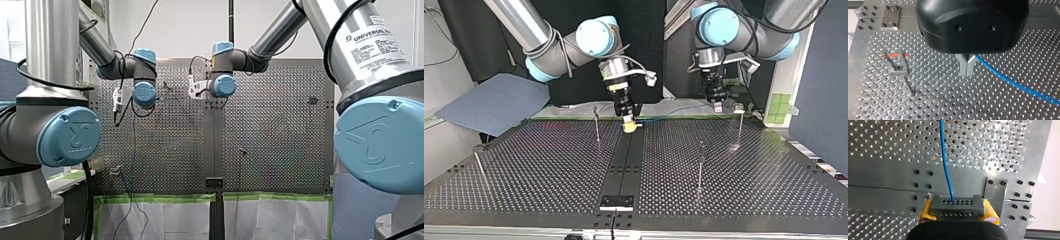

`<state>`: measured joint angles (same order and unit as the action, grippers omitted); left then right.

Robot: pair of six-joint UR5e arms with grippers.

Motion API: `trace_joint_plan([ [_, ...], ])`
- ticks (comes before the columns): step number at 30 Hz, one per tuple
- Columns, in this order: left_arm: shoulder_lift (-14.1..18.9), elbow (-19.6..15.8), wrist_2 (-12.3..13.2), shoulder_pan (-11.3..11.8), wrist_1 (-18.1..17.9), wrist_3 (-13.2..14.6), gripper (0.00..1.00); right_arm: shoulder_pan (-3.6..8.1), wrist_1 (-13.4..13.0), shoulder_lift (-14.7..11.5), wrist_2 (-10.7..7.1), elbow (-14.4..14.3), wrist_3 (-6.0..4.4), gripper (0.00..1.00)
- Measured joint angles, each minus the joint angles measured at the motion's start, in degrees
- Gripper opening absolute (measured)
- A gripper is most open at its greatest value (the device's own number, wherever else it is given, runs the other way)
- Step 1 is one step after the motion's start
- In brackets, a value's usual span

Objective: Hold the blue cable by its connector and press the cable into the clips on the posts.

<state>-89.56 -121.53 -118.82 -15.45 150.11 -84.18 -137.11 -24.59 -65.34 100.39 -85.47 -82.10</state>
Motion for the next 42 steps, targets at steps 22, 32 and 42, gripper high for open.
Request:
trace_joint_plan([
  [22,1.1,9.5,5.1,2.4,10.1,-0.6,0.00,-0.53,2.3,0.2,-0.50,2.8,1.49,0.00],
  [32,2.7,14.1,3.7,2.1,14.8,1.0,0.00,-0.29,2.6,0.2,-0.50,3.1,1.57,0.00],
  [42,4.9,14.7,2.9,1.9,19.8,1.1,0.00,0.60,4.2,0.3,-0.79,4.8,1.35,0.00],
])
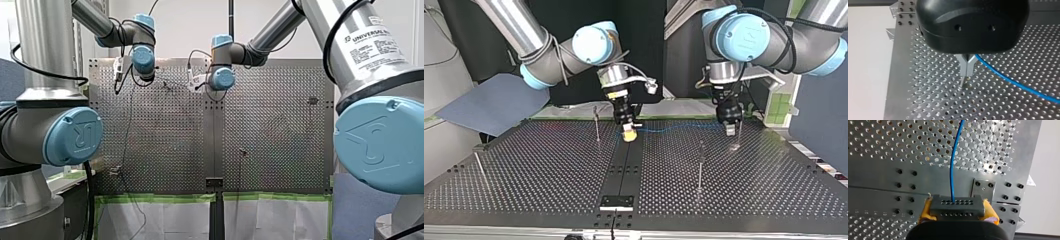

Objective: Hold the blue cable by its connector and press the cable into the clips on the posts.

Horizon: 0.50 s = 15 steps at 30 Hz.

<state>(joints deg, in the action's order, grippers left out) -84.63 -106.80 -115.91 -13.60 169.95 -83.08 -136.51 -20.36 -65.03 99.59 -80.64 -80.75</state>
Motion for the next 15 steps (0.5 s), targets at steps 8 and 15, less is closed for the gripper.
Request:
trace_joint_plan([
  [8,-1.7,0.0,-0.4,-0.4,2.1,0.1,0.00,0.79,0.9,1.0,-1.10,1.3,-0.18,0.00],
  [15,-4.2,0.0,2.3,0.1,-0.5,-0.4,0.00,0.83,1.3,2.9,-2.37,2.3,-0.22,0.00],
])
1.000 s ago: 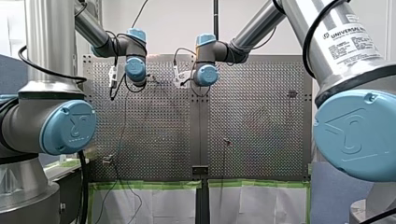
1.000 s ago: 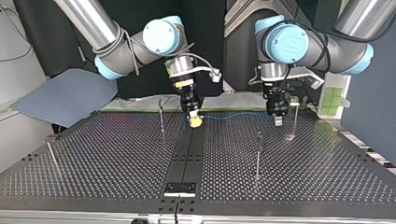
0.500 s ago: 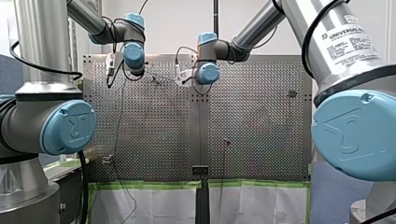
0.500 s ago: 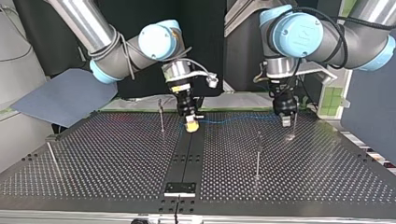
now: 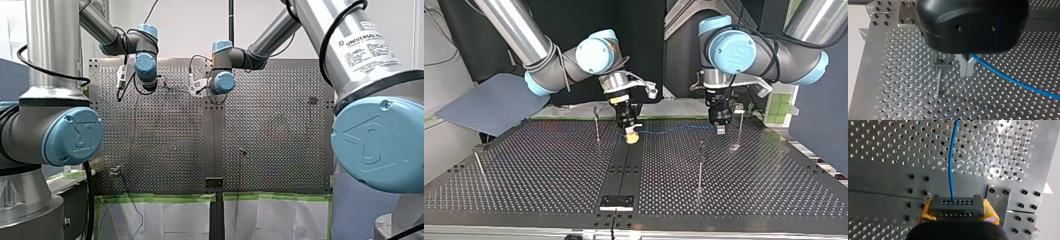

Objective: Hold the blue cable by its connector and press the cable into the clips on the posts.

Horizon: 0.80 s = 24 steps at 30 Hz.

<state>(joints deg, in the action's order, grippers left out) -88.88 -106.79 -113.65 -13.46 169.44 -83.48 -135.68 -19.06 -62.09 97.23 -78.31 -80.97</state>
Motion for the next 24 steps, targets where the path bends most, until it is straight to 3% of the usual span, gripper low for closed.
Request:
trace_joint_plan([
  [7,-0.7,0.5,1.0,0.7,-2.2,-1.0,0.00,-0.44,0.8,0.3,-0.59,2.8,-0.11,0.00],
  [24,-2.8,3.4,3.7,2.4,-2.9,-3.3,0.00,-0.66,2.5,2.5,-0.63,6.9,-0.17,0.00],
])
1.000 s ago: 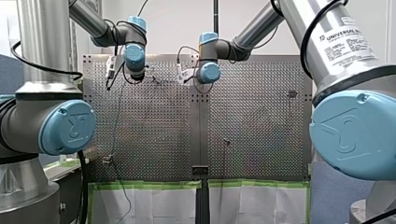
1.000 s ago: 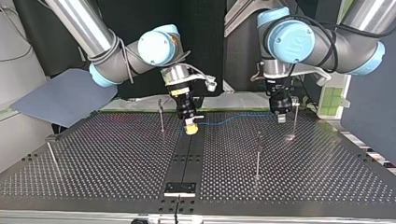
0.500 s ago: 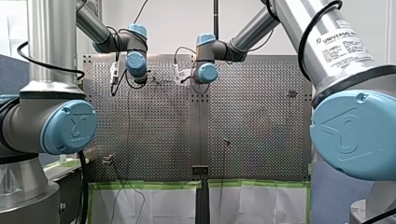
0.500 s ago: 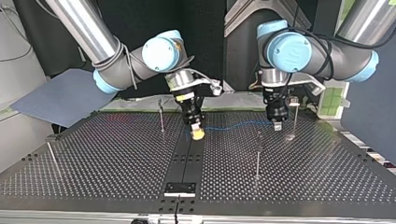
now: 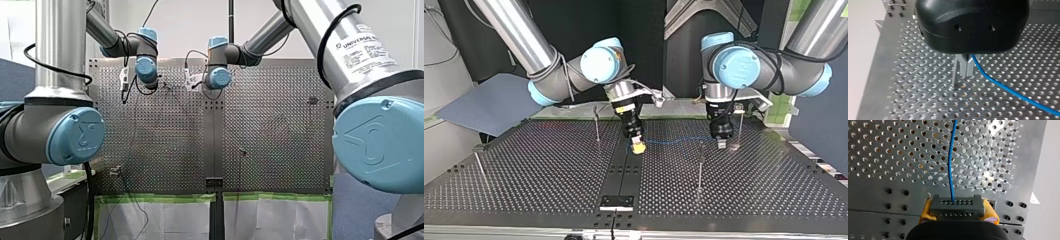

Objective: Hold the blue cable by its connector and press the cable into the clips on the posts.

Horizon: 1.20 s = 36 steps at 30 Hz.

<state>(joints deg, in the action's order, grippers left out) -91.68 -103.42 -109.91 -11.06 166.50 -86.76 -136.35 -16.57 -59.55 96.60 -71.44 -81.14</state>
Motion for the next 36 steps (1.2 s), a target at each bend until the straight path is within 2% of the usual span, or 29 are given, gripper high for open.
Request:
trace_joint_plan([
  [9,-2.2,1.5,1.8,0.8,0.1,-1.0,0.00,0.38,0.3,0.7,0.00,1.7,-0.01,0.00],
  [16,-2.9,3.3,3.0,1.6,-0.8,-2.4,0.00,0.65,0.4,1.2,0.00,2.0,-0.04,0.00],
  [22,-4.5,4.7,3.5,2.0,-0.2,-3.1,0.00,0.91,0.3,2.0,0.00,2.4,-0.06,0.00],
  [32,-5.6,4.9,3.6,2.4,-0.5,-3.9,0.00,1.40,0.3,2.7,-0.08,3.4,-0.09,0.00],
  [36,-5.6,5.0,4.8,3.0,-1.7,-4.4,0.00,1.76,0.3,2.9,-0.07,3.5,-0.09,0.00],
])
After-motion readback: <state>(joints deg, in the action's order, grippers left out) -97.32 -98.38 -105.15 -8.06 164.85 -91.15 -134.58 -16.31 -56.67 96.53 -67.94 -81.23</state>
